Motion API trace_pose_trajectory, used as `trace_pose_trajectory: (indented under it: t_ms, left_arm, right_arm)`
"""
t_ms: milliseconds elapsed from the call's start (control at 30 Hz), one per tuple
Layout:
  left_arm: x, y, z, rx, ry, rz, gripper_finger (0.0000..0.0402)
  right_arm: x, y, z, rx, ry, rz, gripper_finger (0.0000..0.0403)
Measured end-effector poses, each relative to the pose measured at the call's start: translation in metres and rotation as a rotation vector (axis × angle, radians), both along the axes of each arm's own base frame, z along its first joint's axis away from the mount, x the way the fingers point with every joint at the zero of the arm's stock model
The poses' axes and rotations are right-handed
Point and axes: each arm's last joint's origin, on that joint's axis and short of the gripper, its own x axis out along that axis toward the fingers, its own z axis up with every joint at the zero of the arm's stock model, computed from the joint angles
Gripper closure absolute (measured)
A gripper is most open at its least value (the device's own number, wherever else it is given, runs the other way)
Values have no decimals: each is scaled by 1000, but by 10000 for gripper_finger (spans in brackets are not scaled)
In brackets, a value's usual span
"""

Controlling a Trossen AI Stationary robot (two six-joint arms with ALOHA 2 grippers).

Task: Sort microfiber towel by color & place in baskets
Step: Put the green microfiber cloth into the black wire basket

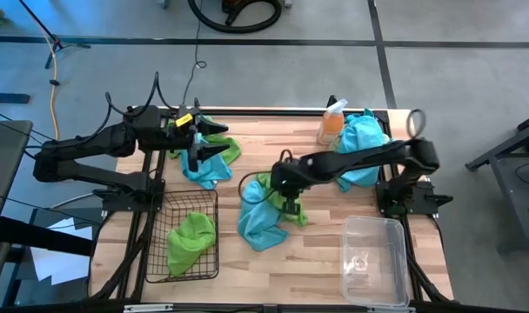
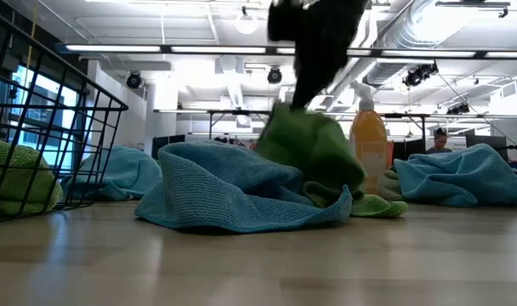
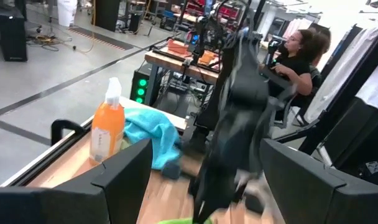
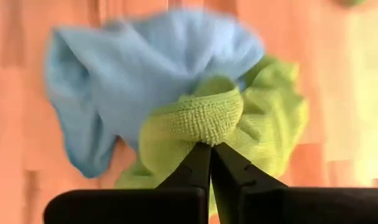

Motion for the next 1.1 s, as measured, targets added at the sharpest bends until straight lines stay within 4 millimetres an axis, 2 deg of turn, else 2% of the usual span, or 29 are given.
trace_pose_trajectory:
  t_ms: [267,467,700,833,1100]
  left_arm:
    - [-5,1,2,21,-2,43,118]
    - [-4,1,1,22,3,44,118]
    - [-1,1,-1,18,14,44,118]
    - [6,2,-5,16,37,44,118]
    - [36,4,-24,2,133,20,118]
  right_arm:
    - [-46,-21,76,-22,-251,-78,402]
    - [-80,-34,115,-44,-408,-114,403]
    - [-102,-36,141,-72,-550,-107,403]
    - [-100,-36,150,-71,-640,-94,403]
    - [-97,-36,168,-86,-825,-67,403]
